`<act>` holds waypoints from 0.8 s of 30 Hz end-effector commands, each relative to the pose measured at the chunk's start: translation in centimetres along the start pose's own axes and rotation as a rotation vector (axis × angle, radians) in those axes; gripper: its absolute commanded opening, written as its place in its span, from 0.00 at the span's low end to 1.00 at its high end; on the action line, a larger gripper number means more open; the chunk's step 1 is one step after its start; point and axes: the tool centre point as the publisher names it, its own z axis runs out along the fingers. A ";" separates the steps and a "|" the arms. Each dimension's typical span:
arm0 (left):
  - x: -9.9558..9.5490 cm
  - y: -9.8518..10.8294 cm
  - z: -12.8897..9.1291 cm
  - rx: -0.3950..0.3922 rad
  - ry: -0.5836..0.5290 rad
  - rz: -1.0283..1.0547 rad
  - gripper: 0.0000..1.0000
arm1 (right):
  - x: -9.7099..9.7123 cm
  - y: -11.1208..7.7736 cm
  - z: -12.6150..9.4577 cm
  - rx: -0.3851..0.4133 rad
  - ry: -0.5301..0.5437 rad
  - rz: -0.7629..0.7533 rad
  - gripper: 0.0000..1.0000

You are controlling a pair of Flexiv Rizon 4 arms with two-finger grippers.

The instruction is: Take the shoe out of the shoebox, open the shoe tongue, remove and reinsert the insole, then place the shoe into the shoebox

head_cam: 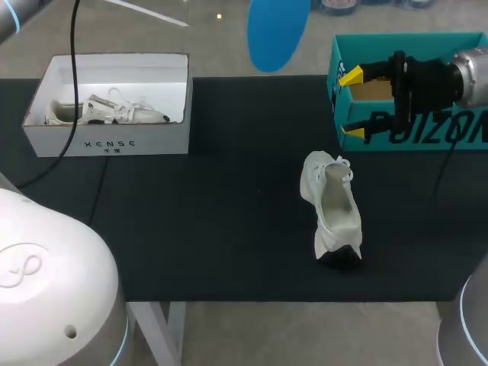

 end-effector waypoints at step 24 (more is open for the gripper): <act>0.0 0.1 0.0 0.001 -0.002 0.001 0.00 | 0.8 0.6 1.3 -0.018 0.019 -0.052 1.00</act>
